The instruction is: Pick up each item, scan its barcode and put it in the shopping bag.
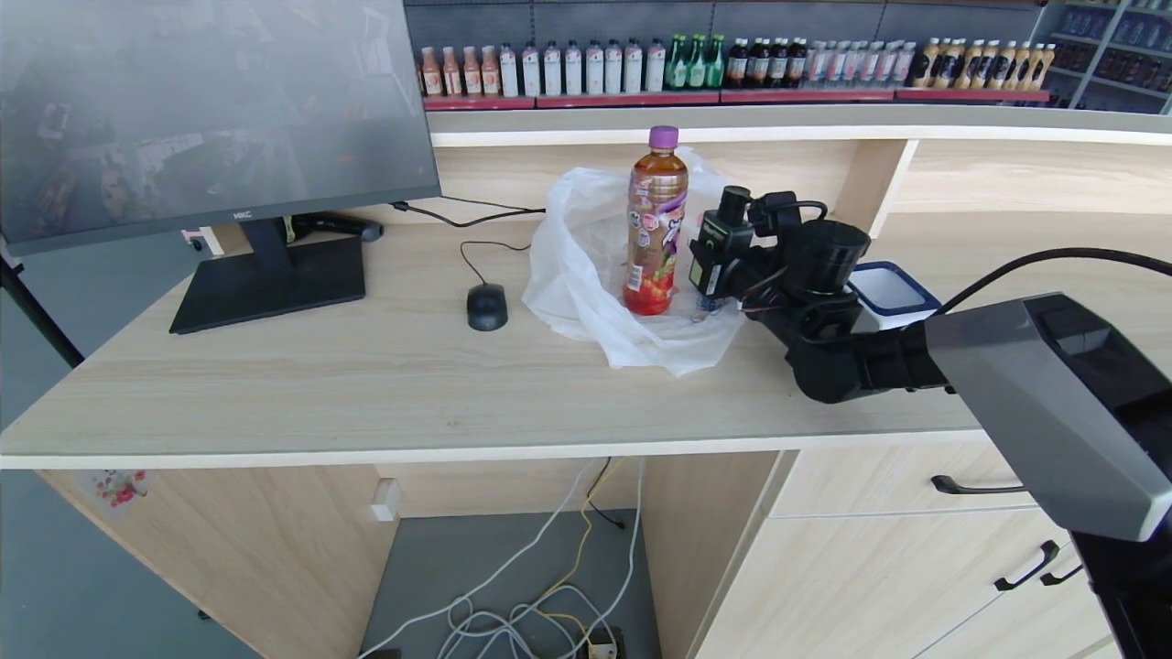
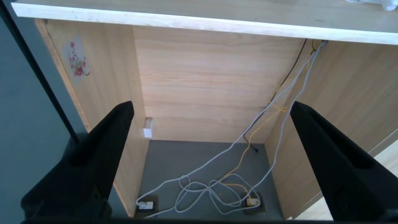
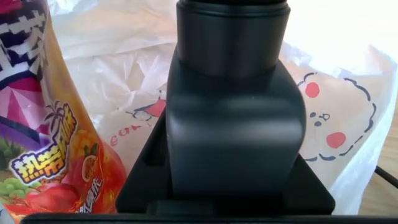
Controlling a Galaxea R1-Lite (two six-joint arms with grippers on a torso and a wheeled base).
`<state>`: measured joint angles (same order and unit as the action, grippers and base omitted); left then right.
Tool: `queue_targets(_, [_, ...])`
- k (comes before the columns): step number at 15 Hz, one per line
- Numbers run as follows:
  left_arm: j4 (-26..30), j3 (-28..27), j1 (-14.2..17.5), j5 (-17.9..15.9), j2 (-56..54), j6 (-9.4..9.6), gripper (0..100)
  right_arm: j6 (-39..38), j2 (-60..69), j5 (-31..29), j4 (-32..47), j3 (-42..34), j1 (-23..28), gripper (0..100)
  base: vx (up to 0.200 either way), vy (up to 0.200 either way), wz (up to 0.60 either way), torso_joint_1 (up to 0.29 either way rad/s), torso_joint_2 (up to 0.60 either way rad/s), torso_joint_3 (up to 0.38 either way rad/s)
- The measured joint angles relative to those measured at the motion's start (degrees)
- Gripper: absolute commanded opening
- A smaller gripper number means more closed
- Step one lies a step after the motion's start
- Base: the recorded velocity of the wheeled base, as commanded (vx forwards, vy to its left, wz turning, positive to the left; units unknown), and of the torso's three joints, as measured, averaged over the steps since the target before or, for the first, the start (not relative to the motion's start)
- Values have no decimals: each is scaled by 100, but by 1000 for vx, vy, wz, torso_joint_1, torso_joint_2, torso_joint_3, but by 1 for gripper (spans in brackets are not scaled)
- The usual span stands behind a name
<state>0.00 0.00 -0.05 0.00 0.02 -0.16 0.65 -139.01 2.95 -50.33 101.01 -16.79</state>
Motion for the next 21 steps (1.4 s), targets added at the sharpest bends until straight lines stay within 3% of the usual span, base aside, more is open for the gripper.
queue_targets(17, [0, 0, 0, 0, 0, 0, 100, -32, -286, 2, -9, 102, -74, 0, 0, 0, 0, 0, 0, 0])
queue_targets(18, [0, 0, 0, 0, -2, 0, 100, -35, -286, 2, -9, 102, -74, 100, 0, 0, 0, 0, 0, 0])
queue_targets(21, [0, 0, 0, 0, 0, 2, 100, -43, -294, 2, -117, 94, -71, 100, 0, 0, 0, 0, 0, 0])
